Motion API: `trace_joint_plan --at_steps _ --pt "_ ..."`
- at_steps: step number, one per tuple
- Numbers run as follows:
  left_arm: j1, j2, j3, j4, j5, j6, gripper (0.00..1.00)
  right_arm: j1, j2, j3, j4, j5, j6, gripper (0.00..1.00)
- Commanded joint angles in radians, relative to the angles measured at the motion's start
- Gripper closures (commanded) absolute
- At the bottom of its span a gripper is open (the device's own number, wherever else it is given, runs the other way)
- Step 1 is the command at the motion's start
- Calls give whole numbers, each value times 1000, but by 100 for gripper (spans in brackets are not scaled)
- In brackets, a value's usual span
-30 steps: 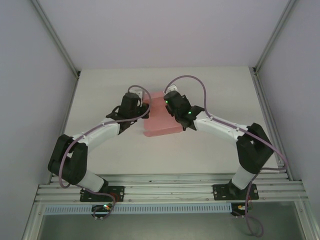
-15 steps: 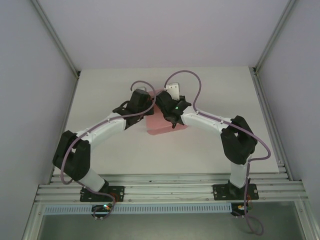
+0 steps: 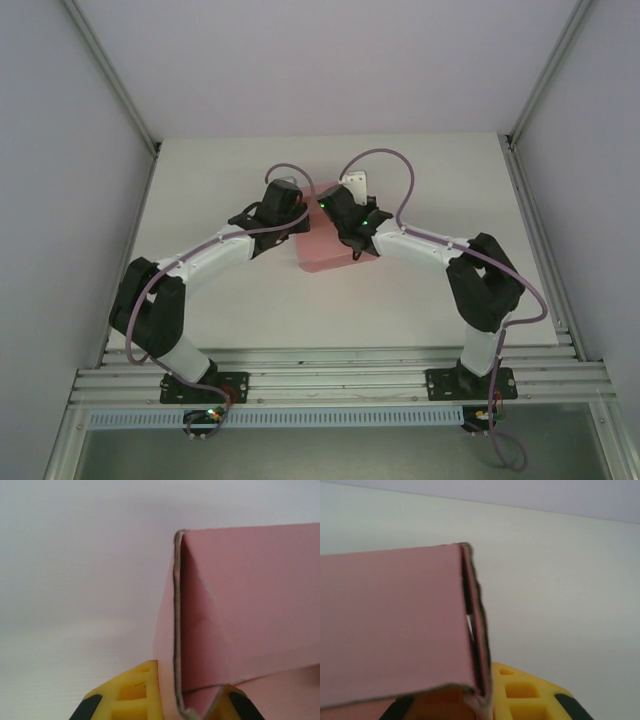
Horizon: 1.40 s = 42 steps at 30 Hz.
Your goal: Assemble paper box
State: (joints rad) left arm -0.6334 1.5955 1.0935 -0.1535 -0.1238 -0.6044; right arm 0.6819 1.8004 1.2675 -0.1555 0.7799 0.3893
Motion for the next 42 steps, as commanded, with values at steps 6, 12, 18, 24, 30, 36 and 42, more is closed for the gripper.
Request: trace_joint_plan --at_steps 6,12,18,24,30,36,42 --pt "50 -23 -11 -63 -91 -7 100 -105 -96 -186 218 -102 -134 75" --pt "49 -33 -11 -32 -62 10 100 -100 -142 -239 267 -364 -146 43" --pt "50 -38 -4 -25 -53 34 100 -91 -225 -324 379 -609 -147 0" --pt "57 -61 -22 -8 -55 73 100 -78 -287 -349 357 -692 -128 0" --pt "101 -72 -40 -5 12 105 100 -74 -398 -431 460 -710 -71 0" --pt "143 -75 -45 1 140 231 100 -78 -530 -465 408 -492 -16 0" --pt "247 -55 39 -166 462 500 100 -98 -592 -482 268 -314 99 0"
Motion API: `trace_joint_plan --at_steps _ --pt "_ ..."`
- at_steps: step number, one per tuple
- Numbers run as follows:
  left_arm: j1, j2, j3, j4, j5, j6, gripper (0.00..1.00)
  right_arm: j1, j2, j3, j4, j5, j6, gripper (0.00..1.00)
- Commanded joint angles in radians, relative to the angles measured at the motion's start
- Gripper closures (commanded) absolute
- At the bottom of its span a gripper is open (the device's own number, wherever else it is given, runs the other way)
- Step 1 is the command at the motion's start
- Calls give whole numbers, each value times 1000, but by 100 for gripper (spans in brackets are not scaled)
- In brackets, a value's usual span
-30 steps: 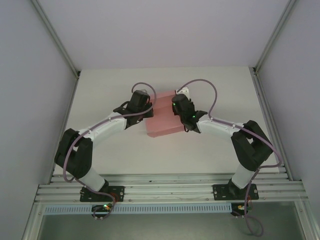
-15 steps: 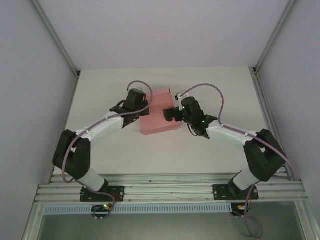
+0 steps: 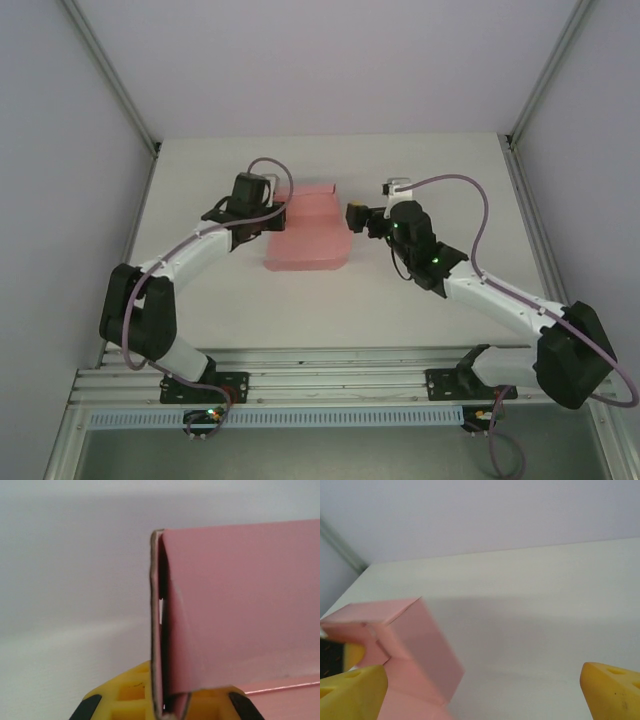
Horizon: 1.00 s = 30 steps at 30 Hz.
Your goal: Assemble paper box
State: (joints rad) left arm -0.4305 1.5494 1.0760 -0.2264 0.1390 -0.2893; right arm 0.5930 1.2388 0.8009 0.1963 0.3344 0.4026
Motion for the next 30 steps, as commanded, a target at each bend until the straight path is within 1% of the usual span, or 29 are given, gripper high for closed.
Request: trace_joint_plan --at_steps 1,2,4,6,7,8,10,12,14,18,19,21,24,30 --pt "62 -13 76 -139 250 251 100 -13 -40 -25 -102 135 99 1" --pt "71 -20 93 -190 278 318 100 -16 -48 -33 -124 141 107 0" --pt "65 -34 144 -327 277 475 100 -24 -54 -41 -178 168 128 0" --pt "38 -49 185 -451 265 634 100 -30 -56 -40 -220 188 140 1" --pt "19 -56 205 -514 221 716 100 -35 -56 -40 -235 192 142 0" --pt "-28 -61 223 -557 143 774 100 -36 -57 -39 -242 193 141 0" --pt "-100 -62 239 -603 -47 870 100 -39 -61 -40 -247 191 140 0" --pt "-150 -49 245 -630 -194 937 100 -40 -62 -42 -248 187 131 0" --pt "-185 -25 265 -662 -302 976 100 -43 -60 -43 -259 193 129 0" --pt "-255 62 337 -768 -447 1029 100 -50 -58 -37 -296 203 134 0" --pt "-275 91 351 -771 -505 1038 100 -51 -58 -35 -305 204 136 0" --pt "-301 151 379 -778 -570 1061 100 -53 -58 -36 -311 206 140 0" --pt "-329 259 442 -812 -597 1083 100 -55 -58 -35 -320 201 141 0" --pt "-368 457 587 -849 -603 1094 100 -64 -59 -39 -333 203 144 0"
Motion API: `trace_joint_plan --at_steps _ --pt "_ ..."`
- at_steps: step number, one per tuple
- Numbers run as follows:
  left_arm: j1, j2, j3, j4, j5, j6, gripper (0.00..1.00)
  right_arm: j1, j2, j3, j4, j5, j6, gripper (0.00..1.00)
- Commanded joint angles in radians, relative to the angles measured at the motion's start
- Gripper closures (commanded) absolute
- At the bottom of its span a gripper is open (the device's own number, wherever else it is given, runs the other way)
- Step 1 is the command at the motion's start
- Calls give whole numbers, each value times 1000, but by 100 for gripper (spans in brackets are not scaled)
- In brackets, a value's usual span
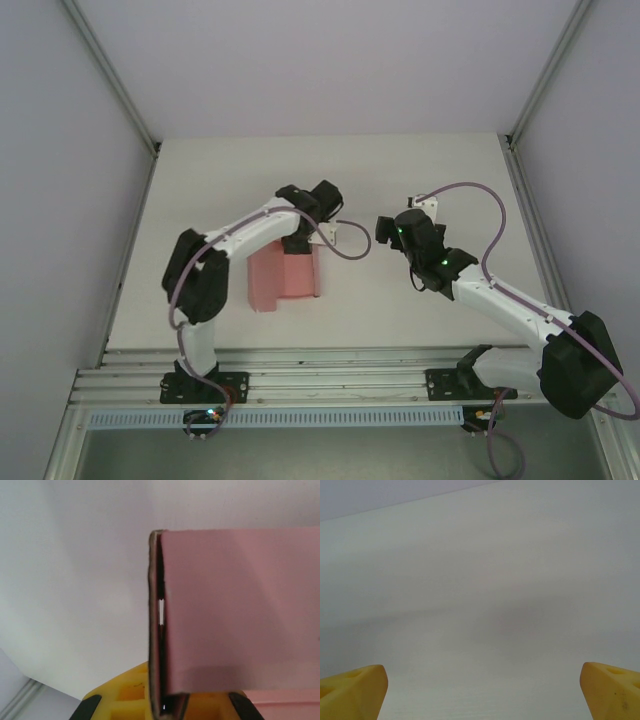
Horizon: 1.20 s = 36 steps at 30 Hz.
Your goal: Assemble paper box
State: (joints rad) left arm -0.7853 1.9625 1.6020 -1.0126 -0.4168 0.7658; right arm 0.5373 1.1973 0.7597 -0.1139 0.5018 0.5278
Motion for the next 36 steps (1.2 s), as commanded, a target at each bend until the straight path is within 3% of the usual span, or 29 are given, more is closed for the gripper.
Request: trace_joint_plan --at_steps 1,7,10,13,28,31,36 --pt "-18 72 85 -67 -33 46 100 -9 -17 3 -24 34 18 0" --pt "-36 198 189 -18 -10 62 99 -16 -25 -3 -46 37 24 0" --pt "-36 216 218 -9 23 57 69 -18 -37 -8 -56 39 23 0" --pt "-36 208 219 5 58 55 49 -24 -55 -21 -65 47 32 0" --pt "-24 24 165 115 200 75 31 -41 -93 -37 -98 22 40 0" --pt "-13 29 154 119 198 99 31 -42 -87 -37 -87 11 28 0" --pt "34 85 227 11 325 95 33 -50 -64 -33 -92 9 24 0"
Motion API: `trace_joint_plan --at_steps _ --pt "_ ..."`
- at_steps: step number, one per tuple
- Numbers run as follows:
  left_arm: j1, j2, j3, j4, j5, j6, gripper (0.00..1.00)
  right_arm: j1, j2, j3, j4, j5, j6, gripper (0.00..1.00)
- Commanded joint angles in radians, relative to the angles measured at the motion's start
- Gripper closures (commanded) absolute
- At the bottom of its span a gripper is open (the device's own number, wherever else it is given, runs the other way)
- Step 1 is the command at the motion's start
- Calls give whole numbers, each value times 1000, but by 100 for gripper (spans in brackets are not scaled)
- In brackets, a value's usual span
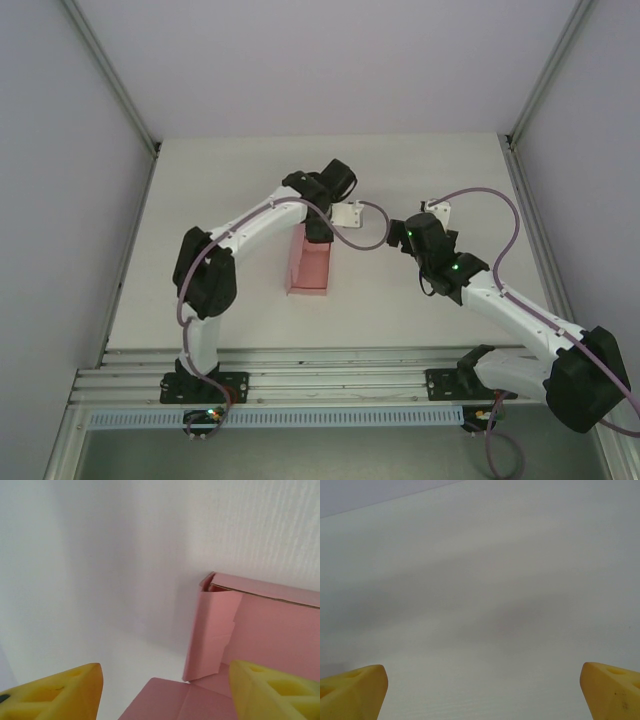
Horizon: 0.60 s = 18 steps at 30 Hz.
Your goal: Assemble paper box
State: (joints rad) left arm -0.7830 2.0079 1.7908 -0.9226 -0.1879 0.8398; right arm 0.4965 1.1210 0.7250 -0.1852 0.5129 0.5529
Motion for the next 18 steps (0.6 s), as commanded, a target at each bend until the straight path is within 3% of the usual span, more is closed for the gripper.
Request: trace_joint_plan --at_steps 1,9,18 --pt "37 50 43 -81 94 27 33 -13 17 3 -23 -4 -1 0" --pt "62 186 121 -126 77 51 35 -21 23 5 -24 -8 -3 0" --pt "85 297 222 -160 81 -3 60 -28 10 -3 -17 -17 -7 0"
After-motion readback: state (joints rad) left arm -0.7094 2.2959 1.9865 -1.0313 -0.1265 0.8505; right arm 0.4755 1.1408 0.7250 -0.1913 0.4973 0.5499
